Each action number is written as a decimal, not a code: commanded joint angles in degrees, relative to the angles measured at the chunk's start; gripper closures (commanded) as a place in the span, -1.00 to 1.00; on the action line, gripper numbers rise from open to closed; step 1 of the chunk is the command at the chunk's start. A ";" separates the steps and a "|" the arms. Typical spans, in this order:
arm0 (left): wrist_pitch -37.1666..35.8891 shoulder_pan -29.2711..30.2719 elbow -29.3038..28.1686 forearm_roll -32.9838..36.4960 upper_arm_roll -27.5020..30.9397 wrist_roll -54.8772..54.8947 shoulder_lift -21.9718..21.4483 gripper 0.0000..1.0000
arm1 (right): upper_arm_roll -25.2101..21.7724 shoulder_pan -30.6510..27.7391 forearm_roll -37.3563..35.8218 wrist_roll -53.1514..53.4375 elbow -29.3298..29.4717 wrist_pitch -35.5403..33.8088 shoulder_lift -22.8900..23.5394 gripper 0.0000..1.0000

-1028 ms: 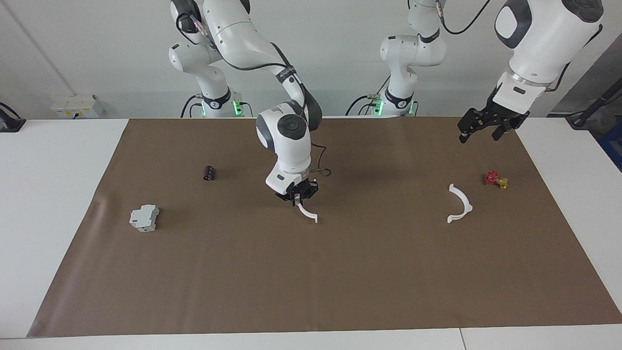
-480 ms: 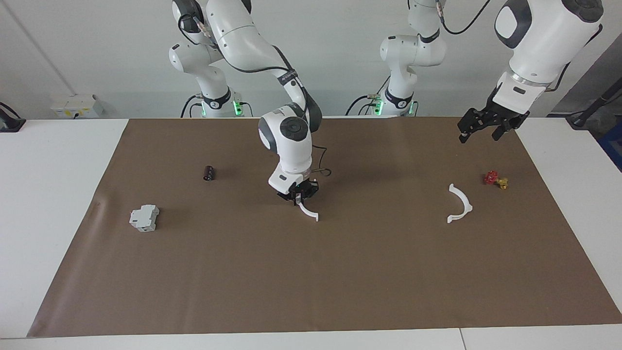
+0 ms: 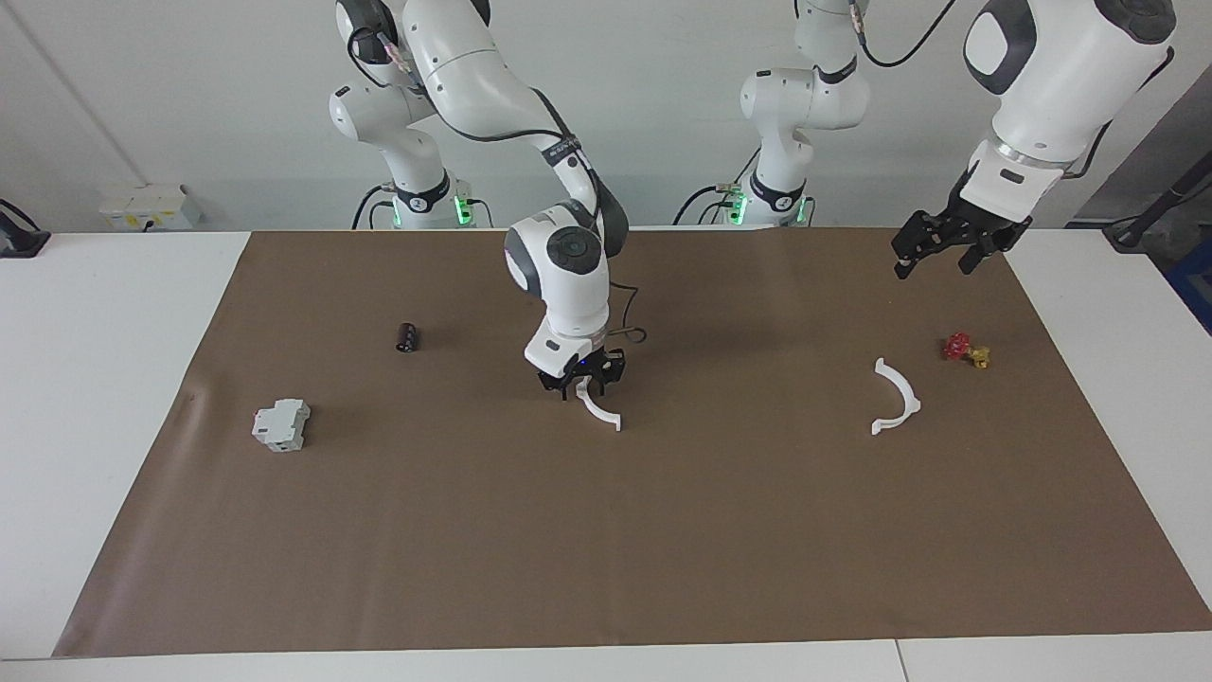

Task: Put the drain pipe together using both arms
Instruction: 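Carry the clamp half toward the table center and set it down, then retract the right gripper while the left gripper reaches the other clamp, then grasp the other white clamp half with the left gripper, then lift and carry the clamp half toward the placed half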

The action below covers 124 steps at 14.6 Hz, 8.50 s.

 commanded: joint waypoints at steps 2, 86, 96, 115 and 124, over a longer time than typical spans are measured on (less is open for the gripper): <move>0.52 0.31 -0.17 -0.40 -0.30 0.24 -0.07 -1.00 | -0.09 -0.56 -1.03 2.36 -0.38 0.30 -3.59 -1.00; 57.21 7.61 -31.20 -0.48 -0.21 14.13 14.96 0.35 | -0.27 -32.82 -6.39 -17.50 8.05 -37.15 -29.27 -1.00; 55.64 6.73 -30.50 -0.48 -0.21 11.34 13.47 0.98 | -0.18 -32.82 -6.39 -17.50 8.05 -37.15 -29.27 -1.00; 39.99 -15.50 -25.84 1.62 -0.21 -26.12 8.54 1.00 | -0.18 -32.82 -6.39 -17.50 8.05 -37.15 -29.27 -1.00; 40.87 -23.58 -18.47 6.11 -0.39 -26.30 15.29 1.00 | -0.18 -32.82 -6.39 -17.50 8.05 -37.15 -29.27 -1.00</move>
